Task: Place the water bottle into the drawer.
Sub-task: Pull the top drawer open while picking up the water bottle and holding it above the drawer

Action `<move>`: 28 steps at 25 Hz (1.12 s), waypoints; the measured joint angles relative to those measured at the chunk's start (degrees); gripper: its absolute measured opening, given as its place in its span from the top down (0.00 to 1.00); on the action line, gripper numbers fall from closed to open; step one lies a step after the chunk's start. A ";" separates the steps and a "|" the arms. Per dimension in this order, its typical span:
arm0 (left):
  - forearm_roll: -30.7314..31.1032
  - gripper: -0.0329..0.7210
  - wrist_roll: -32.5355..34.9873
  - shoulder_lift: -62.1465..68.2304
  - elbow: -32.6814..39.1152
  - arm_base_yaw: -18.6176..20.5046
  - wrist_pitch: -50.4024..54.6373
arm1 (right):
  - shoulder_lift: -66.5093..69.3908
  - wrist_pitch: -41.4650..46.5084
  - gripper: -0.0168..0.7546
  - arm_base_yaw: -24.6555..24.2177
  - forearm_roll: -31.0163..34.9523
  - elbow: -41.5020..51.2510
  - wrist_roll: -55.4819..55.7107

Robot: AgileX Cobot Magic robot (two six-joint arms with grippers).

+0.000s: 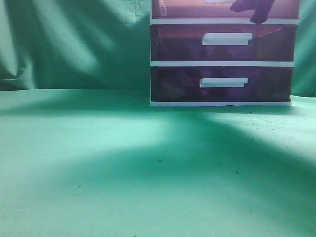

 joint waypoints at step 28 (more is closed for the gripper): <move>3.28 0.54 0.09 0.00 0.00 -0.03 1.77 | -16.34 -1.26 0.86 0.00 -6.56 18.69 -3.94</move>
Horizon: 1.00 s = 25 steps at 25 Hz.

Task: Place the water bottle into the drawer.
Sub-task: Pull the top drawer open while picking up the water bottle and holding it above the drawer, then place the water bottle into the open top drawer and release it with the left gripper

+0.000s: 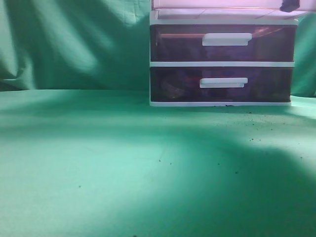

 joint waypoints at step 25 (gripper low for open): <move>-41.04 0.54 36.63 9.71 -26.00 -0.09 -8.62 | -7.49 0.97 0.86 0.51 -0.42 8.52 3.35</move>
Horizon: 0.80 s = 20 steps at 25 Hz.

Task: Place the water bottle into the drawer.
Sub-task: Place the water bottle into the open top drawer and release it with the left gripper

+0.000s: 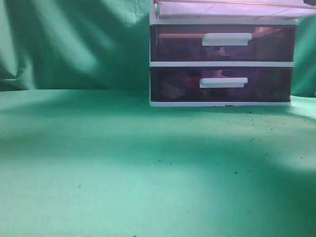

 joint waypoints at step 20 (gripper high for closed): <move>-4.06 0.54 6.21 39.62 -27.79 -5.51 1.14 | -0.12 0.96 0.86 0.10 -0.41 0.00 1.69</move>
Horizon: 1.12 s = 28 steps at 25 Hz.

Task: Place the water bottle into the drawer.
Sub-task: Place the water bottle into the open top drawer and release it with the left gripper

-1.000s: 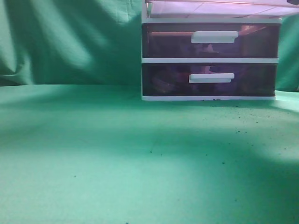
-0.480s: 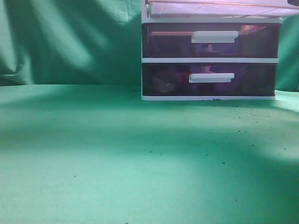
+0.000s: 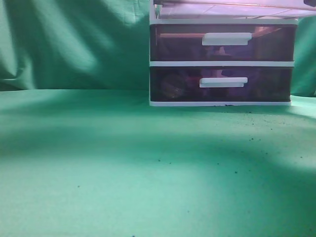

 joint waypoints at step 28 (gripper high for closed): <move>-57.47 0.24 58.92 8.30 -2.22 -3.33 -4.32 | -0.29 1.01 0.86 0.00 -1.76 0.32 3.21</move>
